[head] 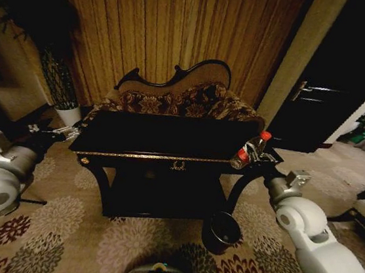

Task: Move to the front of the table and place the trash on the table into the trash bin.

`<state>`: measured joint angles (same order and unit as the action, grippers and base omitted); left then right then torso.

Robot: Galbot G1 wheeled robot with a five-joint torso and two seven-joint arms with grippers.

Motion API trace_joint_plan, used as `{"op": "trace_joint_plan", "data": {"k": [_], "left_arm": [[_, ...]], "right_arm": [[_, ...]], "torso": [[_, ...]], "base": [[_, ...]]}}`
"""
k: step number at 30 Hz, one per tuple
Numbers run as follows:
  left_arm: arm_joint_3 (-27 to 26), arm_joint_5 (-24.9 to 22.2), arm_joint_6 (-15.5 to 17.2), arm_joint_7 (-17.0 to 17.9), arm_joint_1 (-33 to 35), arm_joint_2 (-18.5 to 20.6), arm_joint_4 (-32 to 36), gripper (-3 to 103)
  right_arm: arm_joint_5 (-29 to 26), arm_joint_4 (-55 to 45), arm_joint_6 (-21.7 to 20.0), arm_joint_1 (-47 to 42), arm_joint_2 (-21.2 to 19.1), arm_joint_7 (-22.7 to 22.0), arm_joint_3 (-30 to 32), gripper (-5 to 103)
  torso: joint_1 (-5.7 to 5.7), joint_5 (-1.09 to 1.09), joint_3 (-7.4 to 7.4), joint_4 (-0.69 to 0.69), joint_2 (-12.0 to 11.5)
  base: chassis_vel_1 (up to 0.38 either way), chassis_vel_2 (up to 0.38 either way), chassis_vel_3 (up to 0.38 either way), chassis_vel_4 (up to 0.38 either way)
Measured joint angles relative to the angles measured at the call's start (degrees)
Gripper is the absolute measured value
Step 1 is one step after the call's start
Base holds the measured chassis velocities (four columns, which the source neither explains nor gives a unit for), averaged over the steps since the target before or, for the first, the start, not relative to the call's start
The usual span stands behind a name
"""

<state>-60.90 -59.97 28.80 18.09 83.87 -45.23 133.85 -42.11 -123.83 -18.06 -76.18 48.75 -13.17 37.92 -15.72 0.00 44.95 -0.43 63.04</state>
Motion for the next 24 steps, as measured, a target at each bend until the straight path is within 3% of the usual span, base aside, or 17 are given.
{"op": "trace_joint_plan", "data": {"k": [8, 12, 18, 24], "left_arm": [[0.9, 0.3, -0.3, -0.1, 0.2, -0.6, 0.7, 100], [0.8, 0.3, -0.3, -0.2, 0.4, -0.8, 1.0, 100], [0.2, 0.3, -0.5, -0.3, 1.2, -1.2, 0.9, 100], [-0.2, 1.3, -1.5, -1.4, 2.3, -2.1, 0.6, 100]], "right_arm": [[5.0, 5.5, 2.7, -1.0, 3.8, 3.0, -2.4, 24], [10.9, 17.1, 5.7, -0.8, 8.6, 5.2, -4.4, 24], [14.0, 27.6, 7.6, 0.3, 12.4, 6.0, -5.2, 24], [17.3, 43.5, 13.1, 4.3, 16.6, 6.5, -6.1, 24]], "torso": [[0.04, -0.01, -0.02, 0.02, 0.0], [-0.04, 0.01, 0.03, 0.01, 0.0], [-0.03, 0.00, 0.01, 0.01, 0.0], [0.00, 0.01, 0.00, 0.01, 0.0]], "base": [[0.064, -0.075, -0.069, 0.067], [0.000, 0.000, 0.000, 0.000], [0.000, 0.000, 0.000, 0.000], [0.000, 0.000, 0.000, 0.000]]}}
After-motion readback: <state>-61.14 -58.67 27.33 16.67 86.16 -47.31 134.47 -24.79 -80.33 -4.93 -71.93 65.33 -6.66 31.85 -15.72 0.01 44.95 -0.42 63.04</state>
